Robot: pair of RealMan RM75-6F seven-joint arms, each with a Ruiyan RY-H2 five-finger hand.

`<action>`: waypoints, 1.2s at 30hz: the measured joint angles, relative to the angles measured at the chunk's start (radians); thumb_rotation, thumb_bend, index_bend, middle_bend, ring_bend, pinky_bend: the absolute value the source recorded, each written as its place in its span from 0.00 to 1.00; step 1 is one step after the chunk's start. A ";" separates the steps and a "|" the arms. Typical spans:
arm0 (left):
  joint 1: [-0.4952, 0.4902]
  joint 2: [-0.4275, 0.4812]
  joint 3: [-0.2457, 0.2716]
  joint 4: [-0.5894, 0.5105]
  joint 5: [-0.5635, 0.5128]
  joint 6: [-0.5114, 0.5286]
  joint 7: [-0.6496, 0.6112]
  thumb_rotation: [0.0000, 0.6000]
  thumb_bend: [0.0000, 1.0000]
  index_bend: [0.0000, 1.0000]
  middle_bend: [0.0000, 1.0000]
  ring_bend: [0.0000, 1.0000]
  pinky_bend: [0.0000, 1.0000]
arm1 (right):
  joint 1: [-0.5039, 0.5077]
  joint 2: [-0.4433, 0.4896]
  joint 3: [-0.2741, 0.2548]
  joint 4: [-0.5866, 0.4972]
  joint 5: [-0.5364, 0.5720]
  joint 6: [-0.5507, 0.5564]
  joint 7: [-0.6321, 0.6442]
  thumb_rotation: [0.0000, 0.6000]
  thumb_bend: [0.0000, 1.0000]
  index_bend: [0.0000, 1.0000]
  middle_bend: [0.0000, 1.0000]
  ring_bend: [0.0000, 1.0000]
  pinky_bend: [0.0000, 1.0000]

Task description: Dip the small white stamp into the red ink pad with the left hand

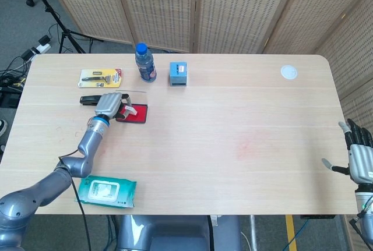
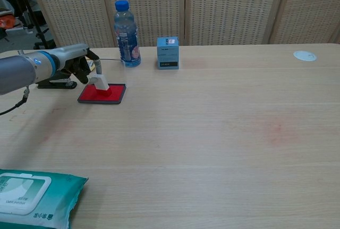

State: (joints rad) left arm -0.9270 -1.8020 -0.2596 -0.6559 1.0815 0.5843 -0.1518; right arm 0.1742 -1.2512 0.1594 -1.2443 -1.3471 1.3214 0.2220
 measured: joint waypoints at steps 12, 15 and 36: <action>-0.016 -0.028 -0.008 0.055 -0.005 -0.055 0.002 1.00 0.42 0.63 1.00 1.00 0.96 | 0.002 -0.004 0.000 0.006 0.002 -0.004 -0.001 1.00 0.05 0.00 0.00 0.00 0.00; -0.016 -0.031 -0.006 0.060 -0.001 -0.062 0.000 1.00 0.42 0.63 1.00 1.00 0.96 | 0.002 -0.004 0.000 0.006 0.001 -0.004 -0.001 1.00 0.05 0.00 0.00 0.00 0.00; -0.004 -0.041 -0.017 0.087 0.022 -0.054 -0.026 1.00 0.42 0.63 1.00 1.00 0.96 | 0.001 -0.005 -0.002 0.002 -0.004 0.002 -0.005 1.00 0.05 0.00 0.00 0.00 0.00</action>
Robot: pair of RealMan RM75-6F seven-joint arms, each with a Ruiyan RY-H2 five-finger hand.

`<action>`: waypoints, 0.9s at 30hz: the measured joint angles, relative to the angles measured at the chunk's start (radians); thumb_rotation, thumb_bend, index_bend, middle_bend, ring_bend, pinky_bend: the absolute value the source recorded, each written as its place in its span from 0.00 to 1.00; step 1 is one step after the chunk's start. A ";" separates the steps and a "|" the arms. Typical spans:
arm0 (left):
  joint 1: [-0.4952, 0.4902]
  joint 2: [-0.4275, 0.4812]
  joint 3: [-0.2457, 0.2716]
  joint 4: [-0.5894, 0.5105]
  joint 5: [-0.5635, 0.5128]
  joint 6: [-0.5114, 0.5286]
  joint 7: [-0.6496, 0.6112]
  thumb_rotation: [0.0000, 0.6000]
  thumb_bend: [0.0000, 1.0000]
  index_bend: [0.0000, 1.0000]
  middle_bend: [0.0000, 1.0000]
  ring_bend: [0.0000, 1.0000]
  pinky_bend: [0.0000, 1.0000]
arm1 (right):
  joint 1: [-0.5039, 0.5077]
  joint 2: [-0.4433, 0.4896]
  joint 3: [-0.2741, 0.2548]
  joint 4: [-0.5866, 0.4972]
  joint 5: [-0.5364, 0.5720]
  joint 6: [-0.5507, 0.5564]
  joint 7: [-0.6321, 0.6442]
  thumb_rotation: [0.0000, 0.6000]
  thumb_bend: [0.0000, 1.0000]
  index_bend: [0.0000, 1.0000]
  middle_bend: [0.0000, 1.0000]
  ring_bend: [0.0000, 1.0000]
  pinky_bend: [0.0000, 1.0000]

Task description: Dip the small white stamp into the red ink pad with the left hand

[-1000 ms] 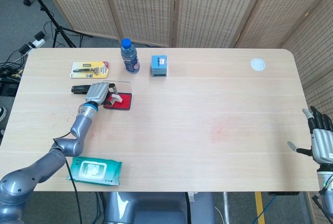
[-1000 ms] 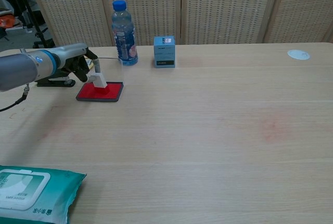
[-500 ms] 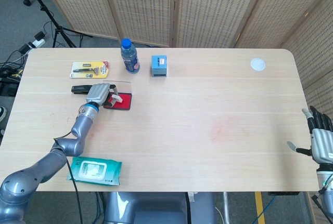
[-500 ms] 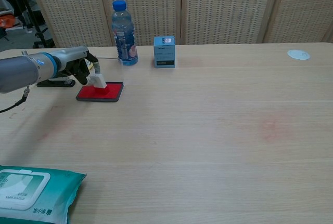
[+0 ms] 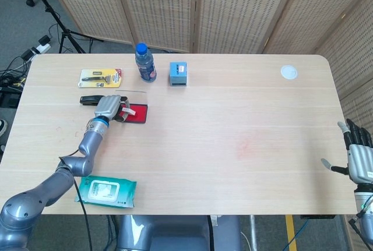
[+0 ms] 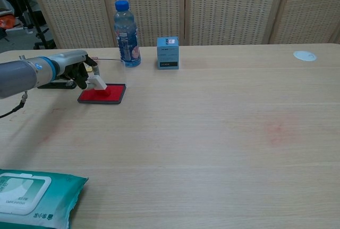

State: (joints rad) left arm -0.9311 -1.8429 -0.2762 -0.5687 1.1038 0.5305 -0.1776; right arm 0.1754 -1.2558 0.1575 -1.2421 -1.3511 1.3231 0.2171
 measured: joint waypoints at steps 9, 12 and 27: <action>0.003 0.041 -0.005 -0.052 0.013 0.025 0.012 1.00 0.42 0.63 1.00 1.00 0.96 | 0.000 -0.002 -0.001 0.000 -0.001 -0.001 -0.004 1.00 0.05 0.00 0.00 0.00 0.00; 0.009 0.073 -0.008 -0.091 0.019 0.045 0.015 1.00 0.42 0.63 1.00 1.00 0.96 | 0.000 -0.002 -0.002 -0.002 -0.004 0.002 -0.005 1.00 0.05 0.00 0.00 0.00 0.00; 0.088 0.394 0.047 -0.413 0.054 0.041 0.050 1.00 0.42 0.63 1.00 1.00 0.96 | -0.004 0.003 -0.008 -0.020 -0.018 0.019 -0.010 1.00 0.05 0.00 0.00 0.00 0.00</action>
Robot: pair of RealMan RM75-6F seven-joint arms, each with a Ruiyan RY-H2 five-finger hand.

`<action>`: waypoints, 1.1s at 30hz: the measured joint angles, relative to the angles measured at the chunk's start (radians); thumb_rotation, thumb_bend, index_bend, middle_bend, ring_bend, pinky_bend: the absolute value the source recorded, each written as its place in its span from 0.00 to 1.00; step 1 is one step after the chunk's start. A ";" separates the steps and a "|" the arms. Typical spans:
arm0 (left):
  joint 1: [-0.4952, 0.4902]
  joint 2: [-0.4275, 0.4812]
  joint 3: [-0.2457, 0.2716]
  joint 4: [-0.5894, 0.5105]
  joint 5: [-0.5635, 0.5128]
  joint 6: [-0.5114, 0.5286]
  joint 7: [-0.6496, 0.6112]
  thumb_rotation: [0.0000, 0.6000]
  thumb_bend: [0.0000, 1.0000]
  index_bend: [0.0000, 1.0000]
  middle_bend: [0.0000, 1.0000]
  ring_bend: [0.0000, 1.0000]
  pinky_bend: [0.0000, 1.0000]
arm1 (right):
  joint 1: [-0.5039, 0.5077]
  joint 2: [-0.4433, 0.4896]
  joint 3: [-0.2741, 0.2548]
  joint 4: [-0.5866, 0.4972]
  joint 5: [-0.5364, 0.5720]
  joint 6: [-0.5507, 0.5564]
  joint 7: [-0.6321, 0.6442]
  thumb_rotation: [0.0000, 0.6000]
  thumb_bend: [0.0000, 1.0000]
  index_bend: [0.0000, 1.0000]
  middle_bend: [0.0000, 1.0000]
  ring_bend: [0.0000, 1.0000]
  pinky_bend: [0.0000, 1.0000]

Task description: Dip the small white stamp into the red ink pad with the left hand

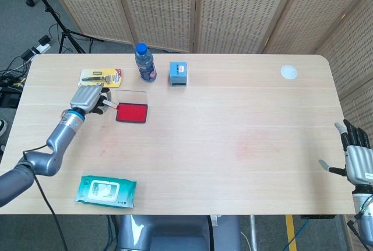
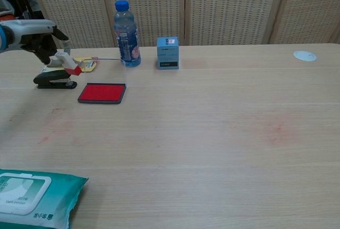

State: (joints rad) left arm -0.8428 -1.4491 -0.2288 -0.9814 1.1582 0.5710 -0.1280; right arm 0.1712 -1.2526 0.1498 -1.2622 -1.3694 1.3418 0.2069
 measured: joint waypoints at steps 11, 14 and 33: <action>0.100 0.178 0.112 -0.156 0.095 -0.039 -0.075 1.00 0.42 0.63 1.00 1.00 0.96 | 0.003 -0.001 -0.006 -0.013 -0.012 0.002 -0.014 1.00 0.05 0.00 0.00 0.00 0.00; 0.113 0.178 0.128 -0.152 0.115 -0.035 -0.100 1.00 0.42 0.63 1.00 1.00 0.96 | 0.004 -0.001 -0.007 -0.017 -0.014 0.004 -0.020 1.00 0.05 0.00 0.00 0.00 0.00; 0.131 0.107 0.181 -0.055 0.170 -0.043 -0.164 1.00 0.42 0.63 1.00 1.00 0.96 | 0.004 0.000 -0.008 -0.011 -0.008 -0.004 -0.012 1.00 0.05 0.00 0.00 0.00 0.00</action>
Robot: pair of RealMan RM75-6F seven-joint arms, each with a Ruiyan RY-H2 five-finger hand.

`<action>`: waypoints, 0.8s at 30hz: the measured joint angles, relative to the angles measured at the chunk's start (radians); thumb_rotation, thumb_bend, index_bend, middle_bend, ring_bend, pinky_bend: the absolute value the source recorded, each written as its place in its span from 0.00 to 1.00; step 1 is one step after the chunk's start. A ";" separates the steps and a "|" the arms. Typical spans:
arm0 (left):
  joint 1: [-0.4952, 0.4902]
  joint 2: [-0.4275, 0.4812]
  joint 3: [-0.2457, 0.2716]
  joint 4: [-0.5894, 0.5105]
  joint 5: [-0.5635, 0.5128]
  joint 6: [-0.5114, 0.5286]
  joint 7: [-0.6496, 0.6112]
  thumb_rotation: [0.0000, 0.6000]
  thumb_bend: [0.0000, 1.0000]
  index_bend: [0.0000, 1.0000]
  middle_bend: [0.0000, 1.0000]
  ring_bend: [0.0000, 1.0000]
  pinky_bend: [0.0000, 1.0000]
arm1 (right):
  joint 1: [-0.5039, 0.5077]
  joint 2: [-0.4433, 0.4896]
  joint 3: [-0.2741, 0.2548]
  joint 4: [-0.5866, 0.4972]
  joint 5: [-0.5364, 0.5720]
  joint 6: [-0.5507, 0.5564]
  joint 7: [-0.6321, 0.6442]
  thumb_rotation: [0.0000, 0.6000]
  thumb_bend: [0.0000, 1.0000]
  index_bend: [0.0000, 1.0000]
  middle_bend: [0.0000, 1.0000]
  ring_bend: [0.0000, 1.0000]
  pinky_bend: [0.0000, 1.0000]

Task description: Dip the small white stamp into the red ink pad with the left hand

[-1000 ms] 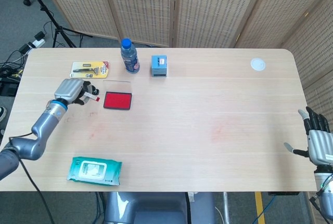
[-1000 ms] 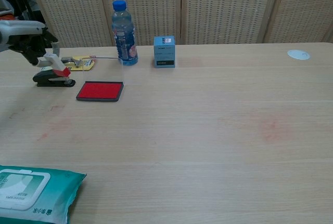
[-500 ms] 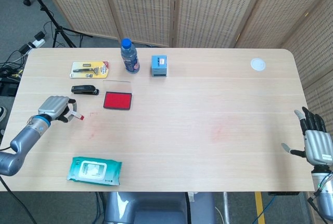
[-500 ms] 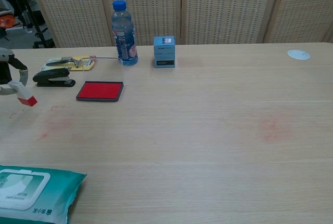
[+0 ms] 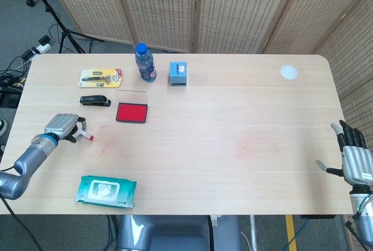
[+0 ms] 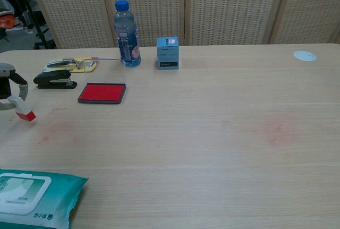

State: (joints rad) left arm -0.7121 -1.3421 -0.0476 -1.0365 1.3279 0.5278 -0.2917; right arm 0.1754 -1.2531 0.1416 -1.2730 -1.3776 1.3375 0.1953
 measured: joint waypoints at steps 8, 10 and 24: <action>0.010 -0.046 0.004 0.046 -0.001 0.035 0.023 1.00 0.42 0.63 1.00 1.00 0.96 | 0.000 0.003 0.000 -0.004 -0.005 0.004 0.005 1.00 0.05 0.00 0.00 0.00 0.00; 0.012 -0.053 0.003 0.051 -0.006 0.038 0.033 1.00 0.42 0.63 1.00 1.00 0.96 | -0.001 0.004 0.000 -0.005 -0.004 0.006 0.007 1.00 0.05 0.00 0.00 0.00 0.00; 0.016 -0.078 -0.004 0.061 -0.049 0.026 0.065 1.00 0.41 0.50 1.00 1.00 0.96 | -0.005 0.011 0.002 -0.004 -0.006 0.014 0.028 1.00 0.05 0.00 0.00 0.00 0.00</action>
State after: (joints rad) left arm -0.6956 -1.4204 -0.0519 -0.9756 1.2787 0.5537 -0.2271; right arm 0.1700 -1.2417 0.1439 -1.2768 -1.3837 1.3518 0.2233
